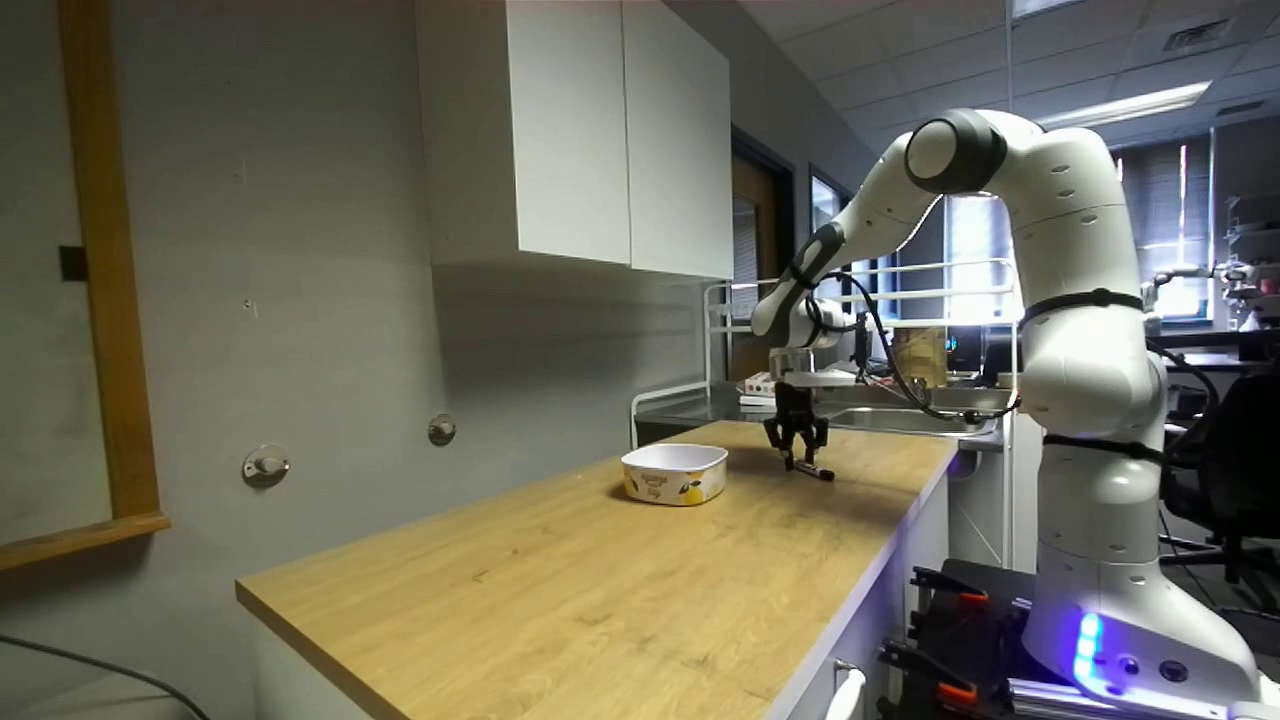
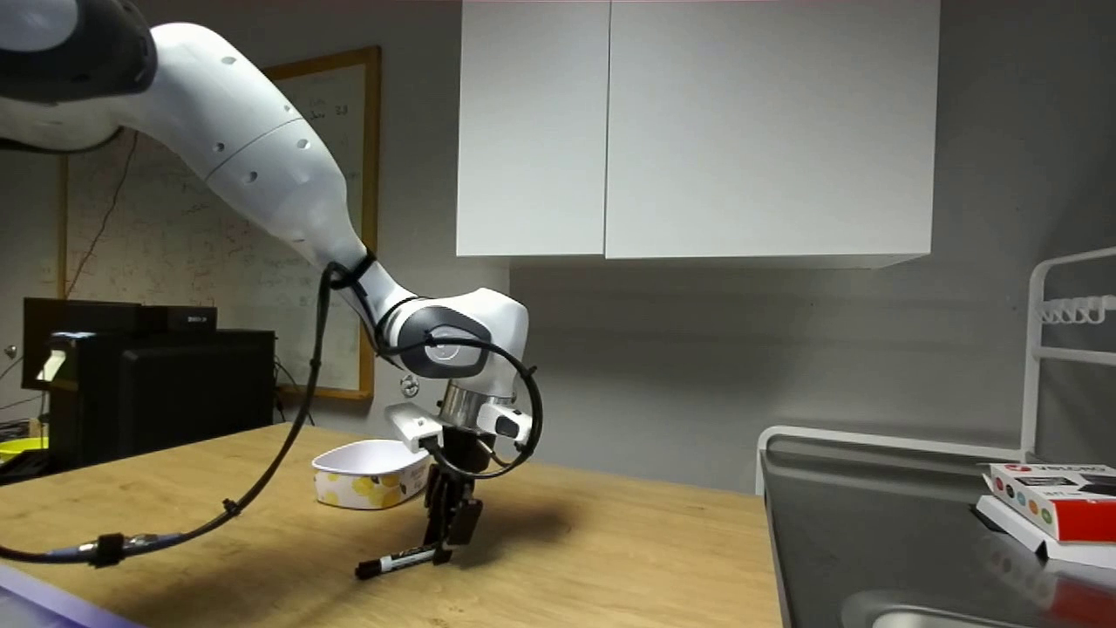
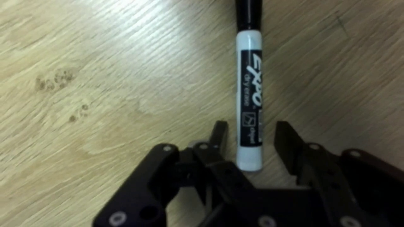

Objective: Take the marker from the table and place in the white bowl

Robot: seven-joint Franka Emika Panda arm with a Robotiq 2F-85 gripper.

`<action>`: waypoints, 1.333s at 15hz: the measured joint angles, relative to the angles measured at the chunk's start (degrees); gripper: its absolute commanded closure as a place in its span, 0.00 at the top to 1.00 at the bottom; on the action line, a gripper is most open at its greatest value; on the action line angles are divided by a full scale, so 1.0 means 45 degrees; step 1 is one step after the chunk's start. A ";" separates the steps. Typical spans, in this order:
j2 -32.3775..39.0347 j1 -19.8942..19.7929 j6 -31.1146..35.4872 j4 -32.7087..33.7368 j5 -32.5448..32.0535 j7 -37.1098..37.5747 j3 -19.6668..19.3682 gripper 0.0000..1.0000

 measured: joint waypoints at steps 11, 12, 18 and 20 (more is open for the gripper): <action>-0.0740 0.0407 0.0466 0.0027 -0.1384 0.1564 0.0108 0.08; -0.1049 0.0528 0.0689 0.0014 -0.1727 0.2012 0.0161 0.08; -0.3025 0.1061 0.1810 0.0057 -0.3276 0.4762 0.1033 0.08; -0.3445 0.1139 0.2218 0.0115 -0.3540 0.5618 0.1489 0.08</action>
